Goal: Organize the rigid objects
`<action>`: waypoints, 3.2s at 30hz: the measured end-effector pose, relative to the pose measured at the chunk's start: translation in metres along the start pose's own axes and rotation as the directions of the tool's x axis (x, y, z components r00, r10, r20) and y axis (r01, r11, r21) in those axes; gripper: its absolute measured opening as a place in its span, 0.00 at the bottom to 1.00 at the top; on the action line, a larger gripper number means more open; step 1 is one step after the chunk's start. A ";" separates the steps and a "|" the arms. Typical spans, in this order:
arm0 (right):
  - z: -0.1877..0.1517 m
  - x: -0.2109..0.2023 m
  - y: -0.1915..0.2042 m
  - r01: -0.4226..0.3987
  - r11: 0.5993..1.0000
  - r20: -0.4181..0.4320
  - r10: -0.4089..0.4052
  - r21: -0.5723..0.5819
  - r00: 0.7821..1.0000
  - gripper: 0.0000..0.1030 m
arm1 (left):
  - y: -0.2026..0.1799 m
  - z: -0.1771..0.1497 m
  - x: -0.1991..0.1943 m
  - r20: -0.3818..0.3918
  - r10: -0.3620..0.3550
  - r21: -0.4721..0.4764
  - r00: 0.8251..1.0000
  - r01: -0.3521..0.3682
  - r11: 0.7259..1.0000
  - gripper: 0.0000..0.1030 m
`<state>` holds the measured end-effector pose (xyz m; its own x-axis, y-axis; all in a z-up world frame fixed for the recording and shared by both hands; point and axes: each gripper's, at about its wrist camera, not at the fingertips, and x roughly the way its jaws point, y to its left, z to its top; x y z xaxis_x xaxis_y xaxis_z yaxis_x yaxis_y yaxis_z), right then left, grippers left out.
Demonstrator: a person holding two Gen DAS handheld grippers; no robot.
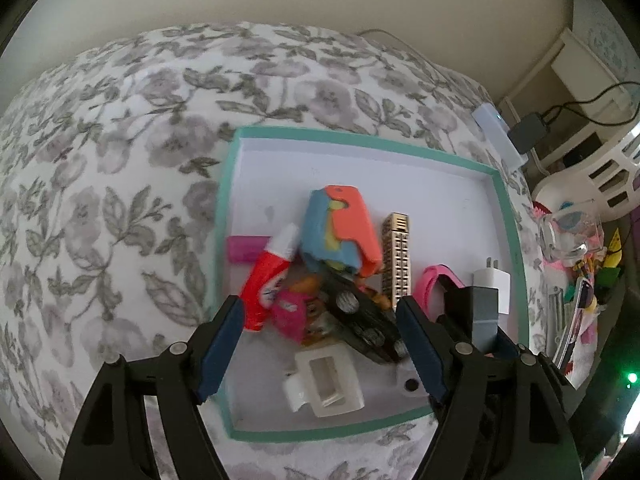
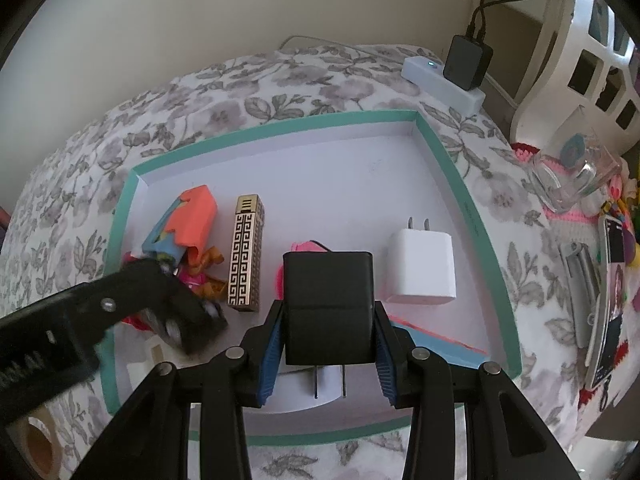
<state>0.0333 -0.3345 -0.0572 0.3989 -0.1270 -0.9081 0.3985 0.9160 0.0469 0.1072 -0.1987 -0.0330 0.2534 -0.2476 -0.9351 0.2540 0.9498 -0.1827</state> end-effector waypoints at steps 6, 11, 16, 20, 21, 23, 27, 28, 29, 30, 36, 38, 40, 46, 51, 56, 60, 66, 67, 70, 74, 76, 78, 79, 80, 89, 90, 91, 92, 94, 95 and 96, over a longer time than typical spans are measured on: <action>-0.007 -0.011 0.006 -0.010 1.000 0.034 0.010 0.003 0.999 0.62 | 0.015 -0.009 -0.013 0.032 0.080 -0.022 0.996 -0.079 0.997 0.77; -0.017 -0.020 0.007 -0.005 1.000 0.049 0.005 0.003 0.999 0.70 | 0.028 -0.019 -0.020 0.060 0.178 -0.037 0.982 -0.177 0.984 0.90; -0.028 -0.025 0.006 -0.015 1.000 0.053 0.014 0.012 0.999 0.81 | 0.038 -0.032 -0.023 0.063 0.228 -0.032 0.972 -0.227 0.973 0.90; -0.036 -0.031 0.007 -0.026 1.000 0.064 0.026 0.014 0.998 0.87 | 0.045 -0.040 -0.025 0.068 0.261 -0.034 0.963 -0.259 0.965 0.95; -0.039 -0.032 0.007 -0.030 0.999 0.067 0.029 0.013 0.997 0.90 | 0.048 -0.043 -0.026 0.068 0.269 -0.038 0.961 -0.267 0.963 0.99; -0.042 -0.035 0.008 -0.034 0.999 0.071 0.033 0.008 0.997 0.93 | 0.053 -0.046 -0.027 0.068 0.277 -0.045 0.958 -0.274 0.961 1.00; -0.049 -0.040 0.012 -0.033 0.999 0.080 0.033 -0.006 0.996 0.95 | 0.063 -0.052 -0.031 0.060 0.273 -0.065 0.960 -0.269 0.961 1.00; -0.050 -0.041 0.013 -0.033 0.999 0.082 0.034 -0.010 0.996 0.97 | 0.066 -0.054 -0.032 0.058 0.273 -0.066 0.960 -0.269 0.961 1.00; -0.051 -0.042 0.014 -0.034 0.999 0.084 0.035 -0.013 0.996 0.97 | 0.067 -0.055 -0.033 0.056 0.276 -0.066 0.960 -0.272 0.960 1.00; -0.052 -0.044 0.015 -0.034 0.999 0.086 0.035 -0.015 0.996 0.98 | 0.069 -0.057 -0.034 0.055 0.282 -0.065 0.958 -0.278 0.958 1.00; -0.058 -0.050 0.022 -0.035 0.999 0.098 0.038 -0.034 0.994 1.00 | 0.078 -0.065 -0.042 0.070 0.308 -0.042 0.949 -0.306 0.951 1.00; -0.060 -0.051 0.024 -0.033 0.999 0.100 0.037 -0.042 0.994 1.00 | 0.081 -0.068 -0.044 0.073 0.306 -0.043 0.949 -0.304 0.952 1.00; -0.060 -0.053 0.027 -0.032 0.998 0.103 0.036 -0.048 0.994 1.00 | 0.083 -0.070 -0.046 0.074 0.299 -0.044 0.951 -0.297 0.954 1.00; -0.060 -0.054 0.031 -0.032 0.998 0.111 0.038 -0.058 0.993 1.00 | 0.084 -0.074 -0.049 0.086 0.308 -0.026 0.948 -0.307 0.951 0.99; -0.060 -0.053 0.032 -0.038 0.998 0.107 0.044 -0.059 0.993 1.00 | 0.087 -0.075 -0.050 0.092 0.312 -0.028 0.946 -0.311 0.950 0.99; -0.060 -0.052 0.033 -0.041 0.997 0.105 0.047 -0.060 0.993 1.00 | 0.089 -0.075 -0.048 0.093 0.322 -0.030 0.942 -0.321 0.947 0.99; -0.060 -0.052 0.034 -0.042 0.997 0.105 0.048 -0.059 0.993 1.00 | 0.091 -0.074 -0.045 0.089 0.326 -0.034 0.941 -0.324 0.945 0.99; -0.059 -0.050 0.035 -0.040 0.997 0.104 0.046 -0.060 0.994 1.00 | 0.095 -0.074 -0.043 0.085 0.328 -0.041 0.941 -0.325 0.945 0.99; -0.059 -0.050 0.035 -0.040 0.997 0.105 0.046 -0.061 0.993 1.00 | 0.095 -0.074 -0.043 0.085 0.327 -0.041 0.941 -0.325 0.945 0.99; -0.059 -0.049 0.035 -0.038 0.997 0.104 0.045 -0.060 0.994 1.00 | 0.095 -0.073 -0.043 0.084 0.326 -0.040 0.941 -0.324 0.945 0.99; -0.058 -0.048 0.036 -0.037 0.997 0.100 0.044 -0.066 0.994 1.00 | 0.095 -0.073 -0.042 0.081 0.326 -0.036 0.942 -0.324 0.945 0.99; -0.058 -0.048 0.036 -0.037 0.997 0.100 0.044 -0.067 0.994 1.00 | 0.095 -0.073 -0.042 0.081 0.327 -0.037 0.942 -0.325 0.945 0.99; -0.058 -0.048 0.036 -0.038 0.997 0.101 0.044 -0.067 0.994 1.00 | 0.096 -0.073 -0.041 0.080 0.328 -0.037 0.941 -0.326 0.945 0.99; -0.058 -0.048 0.036 -0.037 0.997 0.101 0.044 -0.067 0.994 1.00 | 0.096 -0.073 -0.041 0.079 0.328 -0.036 0.941 -0.326 0.945 0.99; -0.058 -0.048 0.035 -0.037 0.997 0.101 0.043 -0.068 0.994 1.00 | 0.096 -0.073 -0.041 0.078 0.328 -0.037 0.941 -0.326 0.945 0.99; -0.058 -0.046 0.037 -0.035 0.996 0.096 0.043 -0.080 0.994 1.00 | 0.097 -0.073 -0.039 0.076 0.330 -0.035 0.941 -0.329 0.944 0.99; -0.057 -0.046 0.037 -0.035 0.996 0.096 0.043 -0.081 0.994 1.00 | 0.097 -0.073 -0.039 0.075 0.329 -0.034 0.941 -0.328 0.944 0.99; -0.057 -0.045 0.037 -0.035 0.996 0.095 0.043 -0.080 0.995 1.00 | 0.097 -0.073 -0.039 0.075 0.330 -0.034 0.941 -0.328 0.944 0.99; -0.057 -0.046 0.037 -0.034 0.996 0.096 0.042 -0.079 0.995 1.00 | 0.097 -0.073 -0.039 0.075 0.330 -0.034 0.941 -0.329 0.944 0.99; -0.057 -0.045 0.037 -0.034 0.996 0.095 0.042 -0.079 0.995 1.00 | 0.097 -0.072 -0.039 0.075 0.331 -0.033 0.941 -0.330 0.944 0.99; -0.057 -0.046 0.037 -0.034 0.996 0.095 0.042 -0.080 0.995 1.00 | 0.098 -0.072 -0.039 0.074 0.331 -0.031 0.941 -0.330 0.944 0.99; -0.057 -0.046 0.037 -0.034 0.996 0.095 0.042 -0.080 0.995 1.00 | 0.098 -0.072 -0.039 0.074 0.331 -0.031 0.941 -0.330 0.944 0.99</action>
<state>-0.0173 -0.2728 -0.0378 0.4921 -0.1242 -0.8617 0.3173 0.9473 0.0447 0.0550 -0.0821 -0.0367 0.3916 0.0676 -0.9177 0.1272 0.9838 0.1267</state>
